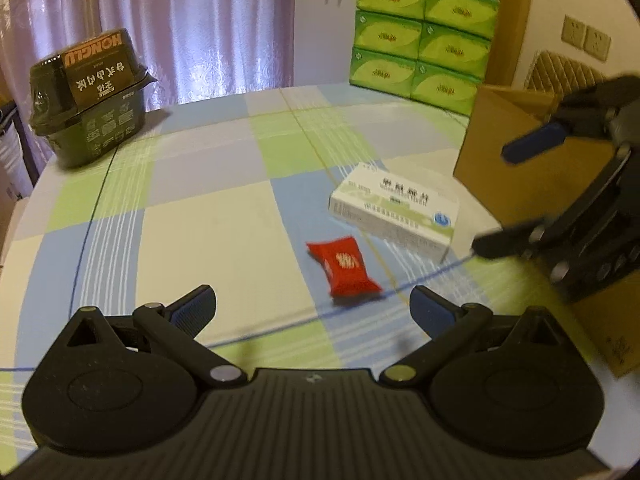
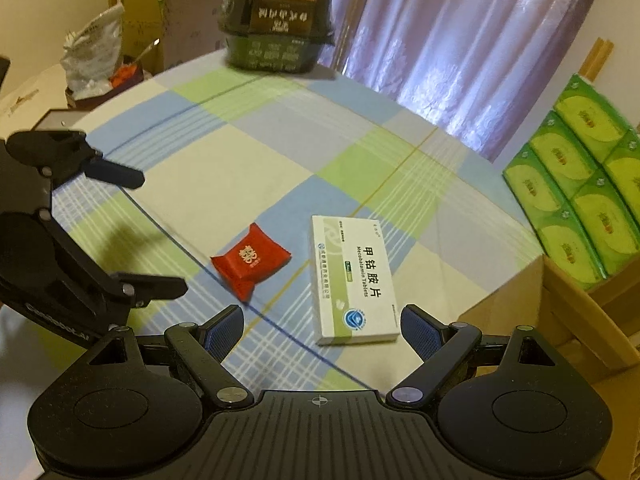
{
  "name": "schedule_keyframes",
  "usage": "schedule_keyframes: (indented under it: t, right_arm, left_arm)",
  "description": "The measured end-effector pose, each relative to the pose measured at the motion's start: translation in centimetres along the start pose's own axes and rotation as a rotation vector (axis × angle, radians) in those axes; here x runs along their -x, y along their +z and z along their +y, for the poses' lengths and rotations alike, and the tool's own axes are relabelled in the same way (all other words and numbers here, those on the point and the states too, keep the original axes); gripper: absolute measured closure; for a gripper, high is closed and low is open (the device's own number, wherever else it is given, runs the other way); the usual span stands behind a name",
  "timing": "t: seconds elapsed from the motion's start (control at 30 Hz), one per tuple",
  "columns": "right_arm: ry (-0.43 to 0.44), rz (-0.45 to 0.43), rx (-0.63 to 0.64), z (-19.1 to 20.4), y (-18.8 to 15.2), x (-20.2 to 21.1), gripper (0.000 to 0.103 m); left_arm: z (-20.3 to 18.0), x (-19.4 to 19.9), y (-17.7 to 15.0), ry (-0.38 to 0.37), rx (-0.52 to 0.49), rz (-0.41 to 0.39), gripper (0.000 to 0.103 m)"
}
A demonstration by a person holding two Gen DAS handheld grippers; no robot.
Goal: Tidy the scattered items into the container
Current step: 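Move both open tools back over the medicine box and red candy, then grasp the white medicine box with the right tool while the left tool grasps the red candy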
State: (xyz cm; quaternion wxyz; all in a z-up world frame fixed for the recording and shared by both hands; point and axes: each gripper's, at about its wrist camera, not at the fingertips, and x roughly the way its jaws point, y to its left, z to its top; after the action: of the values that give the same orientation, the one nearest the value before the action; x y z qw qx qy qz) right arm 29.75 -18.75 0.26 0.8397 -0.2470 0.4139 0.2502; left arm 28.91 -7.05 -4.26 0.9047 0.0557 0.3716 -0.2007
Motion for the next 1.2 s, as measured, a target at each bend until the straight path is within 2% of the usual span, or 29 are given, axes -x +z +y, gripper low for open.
schedule_keyframes:
  t: [0.4,0.63,0.93,1.03,1.2]
  right_arm:
    - [0.005,0.104,0.008,-2.3,1.4,-5.4,0.013]
    - [0.010,0.130,0.008,-2.8,1.4,-7.7,0.013]
    - [0.000,0.153,-0.033,-3.9,1.1,-10.5,0.013]
    - [0.016,0.131,-0.066,-4.1,1.0,-10.5,0.027]
    - [0.025,0.127,-0.039,-3.1,0.9,-10.2,0.029]
  left_arm:
    - [1.7,-2.9,0.2,0.032,-0.017,0.027,0.002]
    - [2.2,-3.8,-0.6,-0.001,0.029,0.064,0.002]
    - [2.3,-3.7,-0.7,0.012,0.036,0.064,0.002]
    - [2.6,-3.6,-0.7,0.015,0.038,0.062,0.002]
    - [3.2,-3.5,-0.7,0.009,0.045,0.067,0.002]
